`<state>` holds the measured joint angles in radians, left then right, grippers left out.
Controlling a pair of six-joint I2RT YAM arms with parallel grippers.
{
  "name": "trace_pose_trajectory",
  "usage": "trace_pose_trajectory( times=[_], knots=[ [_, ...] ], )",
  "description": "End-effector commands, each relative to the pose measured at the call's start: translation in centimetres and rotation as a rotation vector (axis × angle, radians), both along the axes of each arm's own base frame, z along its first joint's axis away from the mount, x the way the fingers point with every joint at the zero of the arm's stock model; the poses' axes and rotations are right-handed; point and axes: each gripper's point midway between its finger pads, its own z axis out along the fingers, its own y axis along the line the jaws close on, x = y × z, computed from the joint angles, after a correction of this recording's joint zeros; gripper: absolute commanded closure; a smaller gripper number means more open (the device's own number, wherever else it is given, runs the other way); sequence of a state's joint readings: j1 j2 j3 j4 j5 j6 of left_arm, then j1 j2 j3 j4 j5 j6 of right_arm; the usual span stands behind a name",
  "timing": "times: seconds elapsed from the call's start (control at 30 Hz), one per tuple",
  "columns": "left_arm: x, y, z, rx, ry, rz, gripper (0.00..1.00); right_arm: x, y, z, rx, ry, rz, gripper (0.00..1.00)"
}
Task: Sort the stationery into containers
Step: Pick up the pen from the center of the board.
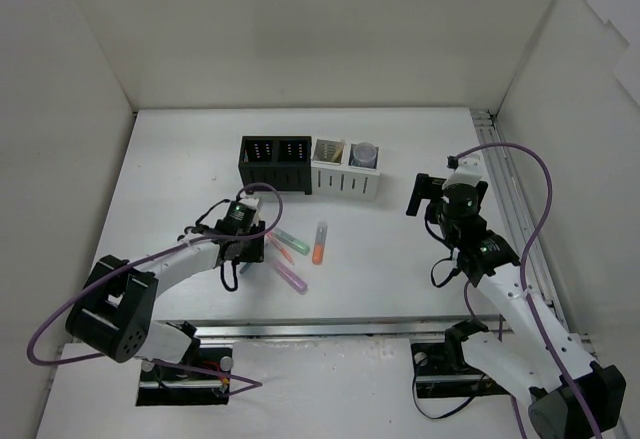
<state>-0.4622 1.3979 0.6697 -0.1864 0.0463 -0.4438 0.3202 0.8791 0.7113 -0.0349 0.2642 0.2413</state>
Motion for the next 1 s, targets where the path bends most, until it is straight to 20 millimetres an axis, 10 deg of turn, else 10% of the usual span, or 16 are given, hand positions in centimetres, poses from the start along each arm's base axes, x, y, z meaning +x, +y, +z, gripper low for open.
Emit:
trace_pose_trajectory(
  times=[0.0,0.27,0.47,0.73,0.97],
  knots=[
    [0.8,-0.8,0.9,-0.004,-0.012,-0.015,0.67,1.2,-0.2,3.1,0.018,-0.085,-0.021,0.02],
    [1.3,-1.5,1.1,0.097,-0.014,-0.043,1.0,1.1,-0.2,3.2,0.016,-0.088,-0.024,0.02],
    [0.9,-2.3,4.1,0.096,-0.086,-0.077,1.0,0.8,-0.4,3.8,0.024,-0.108,-0.022,0.02],
    [2.5,-4.5,14.7,-0.037,-0.458,-0.157,1.0,0.7,-0.6,3.9,0.021,-0.117,-0.035,0.02],
    [10.8,-11.1,30.9,-0.17,-1.042,-0.304,1.0,0.7,-0.9,4.9,0.047,-0.191,-0.052,0.02]
  ],
)
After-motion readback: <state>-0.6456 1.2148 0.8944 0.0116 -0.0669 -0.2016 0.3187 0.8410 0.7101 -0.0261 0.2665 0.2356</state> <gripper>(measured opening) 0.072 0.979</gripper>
